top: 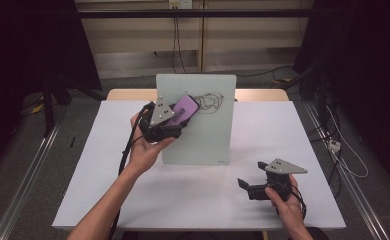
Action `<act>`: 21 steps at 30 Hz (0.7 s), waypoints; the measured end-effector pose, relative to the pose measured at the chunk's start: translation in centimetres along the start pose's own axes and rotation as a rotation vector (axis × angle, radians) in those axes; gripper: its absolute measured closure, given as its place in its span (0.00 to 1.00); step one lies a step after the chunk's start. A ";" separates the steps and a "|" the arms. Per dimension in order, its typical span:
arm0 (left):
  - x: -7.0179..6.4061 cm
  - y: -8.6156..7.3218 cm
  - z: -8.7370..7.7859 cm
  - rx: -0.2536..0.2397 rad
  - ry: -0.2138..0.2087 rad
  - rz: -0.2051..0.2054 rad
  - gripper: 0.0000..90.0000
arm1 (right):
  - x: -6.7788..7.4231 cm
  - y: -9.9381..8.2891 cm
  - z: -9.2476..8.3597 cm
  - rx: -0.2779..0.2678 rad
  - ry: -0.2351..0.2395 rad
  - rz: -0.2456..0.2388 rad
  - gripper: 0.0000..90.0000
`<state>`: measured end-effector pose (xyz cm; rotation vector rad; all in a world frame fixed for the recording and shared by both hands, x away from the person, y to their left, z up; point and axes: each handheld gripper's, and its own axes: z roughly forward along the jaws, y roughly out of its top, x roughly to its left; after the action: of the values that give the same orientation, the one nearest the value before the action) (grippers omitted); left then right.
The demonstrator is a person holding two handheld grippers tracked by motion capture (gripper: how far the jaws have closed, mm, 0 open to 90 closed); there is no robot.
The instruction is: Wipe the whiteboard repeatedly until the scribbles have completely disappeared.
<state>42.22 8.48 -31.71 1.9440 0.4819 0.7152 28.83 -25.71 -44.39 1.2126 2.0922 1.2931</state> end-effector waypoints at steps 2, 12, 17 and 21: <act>0.8 0.6 -0.3 -0.010 0.015 -0.007 0.46 | 0.0 0.0 0.0 0.001 -0.003 -0.002 0.04; 2.3 2.1 -0.7 -0.017 0.041 0.005 0.46 | 0.0 0.0 0.1 0.004 0.001 0.001 0.04; 1.3 1.4 -0.2 -0.007 0.026 0.018 0.46 | 0.1 0.0 0.1 0.003 0.002 0.000 0.04; 0.3 0.9 0.3 0.010 0.005 0.039 0.46 | 0.0 0.0 0.1 0.003 0.001 0.000 0.04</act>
<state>42.66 8.02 -30.96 1.9658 0.4527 0.7444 28.91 -25.63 -44.43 1.2136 2.0955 1.2918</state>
